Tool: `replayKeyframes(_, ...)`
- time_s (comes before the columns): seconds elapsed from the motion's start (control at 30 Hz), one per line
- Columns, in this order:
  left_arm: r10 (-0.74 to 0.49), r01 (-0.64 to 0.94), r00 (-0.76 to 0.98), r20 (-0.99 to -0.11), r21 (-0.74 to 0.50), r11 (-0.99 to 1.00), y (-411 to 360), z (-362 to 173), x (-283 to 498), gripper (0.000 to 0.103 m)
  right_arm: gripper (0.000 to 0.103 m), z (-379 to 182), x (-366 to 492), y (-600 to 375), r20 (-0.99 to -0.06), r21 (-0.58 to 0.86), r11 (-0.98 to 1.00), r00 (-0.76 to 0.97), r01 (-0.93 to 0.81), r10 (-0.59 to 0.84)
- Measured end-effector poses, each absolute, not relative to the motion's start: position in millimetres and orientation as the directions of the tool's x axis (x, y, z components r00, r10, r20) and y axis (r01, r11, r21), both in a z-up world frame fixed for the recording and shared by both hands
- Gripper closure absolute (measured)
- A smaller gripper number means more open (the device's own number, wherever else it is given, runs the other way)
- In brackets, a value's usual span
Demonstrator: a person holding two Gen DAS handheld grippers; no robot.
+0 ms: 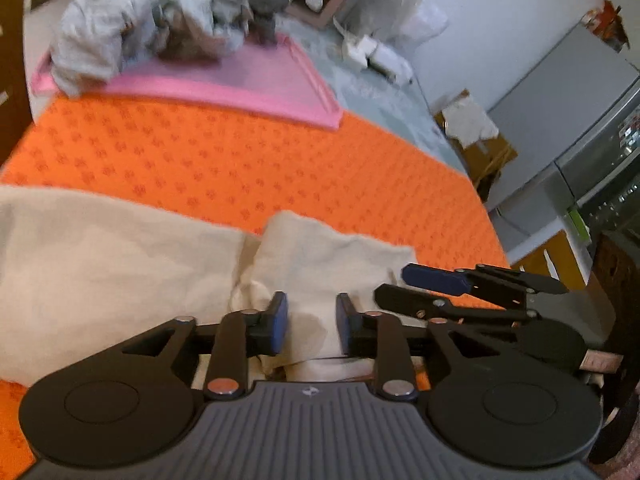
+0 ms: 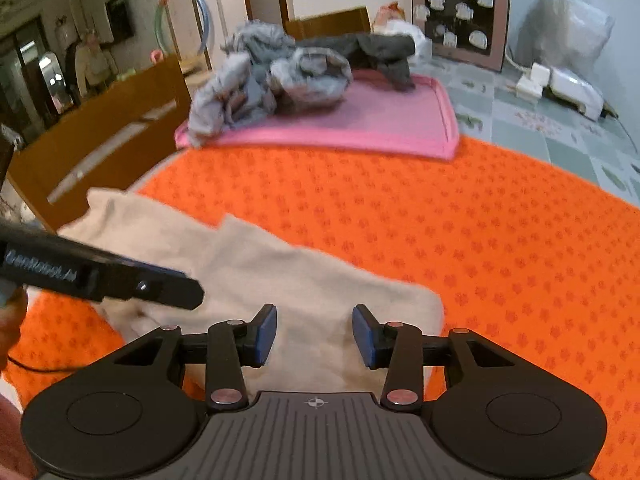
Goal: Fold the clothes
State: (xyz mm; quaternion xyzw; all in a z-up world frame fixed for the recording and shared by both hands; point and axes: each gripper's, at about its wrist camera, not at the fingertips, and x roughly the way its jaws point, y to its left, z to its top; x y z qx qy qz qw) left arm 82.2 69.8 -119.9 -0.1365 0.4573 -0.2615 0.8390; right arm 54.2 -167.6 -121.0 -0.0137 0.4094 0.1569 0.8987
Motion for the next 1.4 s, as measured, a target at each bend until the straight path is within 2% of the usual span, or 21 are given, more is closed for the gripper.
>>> replayKeyframes(0.13, -0.545, 0.28, 0.493, -0.678, -0.47, 0.837, 76, -117, 86, 0.062, 0.058, -107, 52, -175, -0.721, 0.113, 0.961, 0.645, -0.252, 0.254)
replayKeyframes(0.37, -0.556, 0.26, 0.48, -0.678, -0.496, 0.829, 65, -128, 124, 0.062, 0.057, -104, 40, -186, -0.737, 0.096, 0.972, 0.641, -0.213, 0.213)
replayKeyframes(0.4, -0.566, 0.246, 0.469, -0.678, -0.516, 0.821, 65, -132, 128, 0.069, 0.057, -103, 38, -186, -0.737, 0.098, 0.973, 0.641, -0.21, 0.212)
replayKeyframes(0.43, -0.576, 0.233, 0.457, -0.678, -0.534, 0.813, 65, -135, 133, 0.09, 0.057, -102, 36, -186, -0.737, 0.1, 0.973, 0.642, -0.207, 0.212)
replayKeyframes(0.47, -0.583, 0.222, 0.445, -0.68, -0.547, 0.807, 66, -137, 135, 0.097, 0.057, -101, 33, -185, -0.734, 0.105, 0.973, 0.644, -0.206, 0.215)
replayKeyframes(0.53, -0.579, 0.202, 0.435, -0.69, -0.552, 0.809, 67, -138, 137, 0.099, 0.057, -98, 30, -182, -0.73, 0.11, 0.971, 0.646, -0.213, 0.224)
replayKeyframes(0.77, -0.58, 0.098, 0.415, -0.701, -0.599, 0.795, 85, -131, 135, 0.099, 0.057, -90, 25, -142, -0.705, 0.119, 0.934, 0.634, -0.335, 0.318)
replayKeyframes(0.9, -0.554, 0.079, 0.41, -0.725, -0.577, 0.813, 85, -137, 141, 0.099, 0.057, -95, 31, -112, -0.687, 0.111, 0.901, 0.623, -0.419, 0.374)
replayKeyframes(1.03, -0.531, 0.073, 0.404, -0.745, -0.552, 0.83, 83, -147, 146, 0.099, 0.061, -121, 32, -84, -0.734, 0.049, 0.871, 0.574, -0.489, 0.363)
replayKeyframes(1.1, -0.514, 0.071, 0.397, -0.76, -0.533, 0.843, 82, -153, 146, 0.098, 0.061, -132, 29, -80, -0.746, 0.032, 0.871, 0.569, -0.49, 0.347)
replayKeyframes(1.23, -0.501, 0.073, 0.412, -0.761, -0.521, 0.851, 85, -157, 143, 0.089, 0.06, -139, 25, -79, -0.744, 0.033, 0.868, 0.568, -0.496, 0.352)
replayKeyframes(1.33, -0.501, 0.085, 0.435, -0.748, -0.519, 0.85, 89, -148, 139, 0.087, 0.061, -123, 25, -94, -0.725, 0.092, 0.883, 0.577, -0.459, 0.376)
replayKeyframes(1.4, -0.498, 0.117, 0.453, -0.74, -0.504, 0.856, 92, -137, 136, 0.087, 0.058, -111, 23, -109, -0.701, 0.132, 0.901, 0.603, -0.414, 0.38)
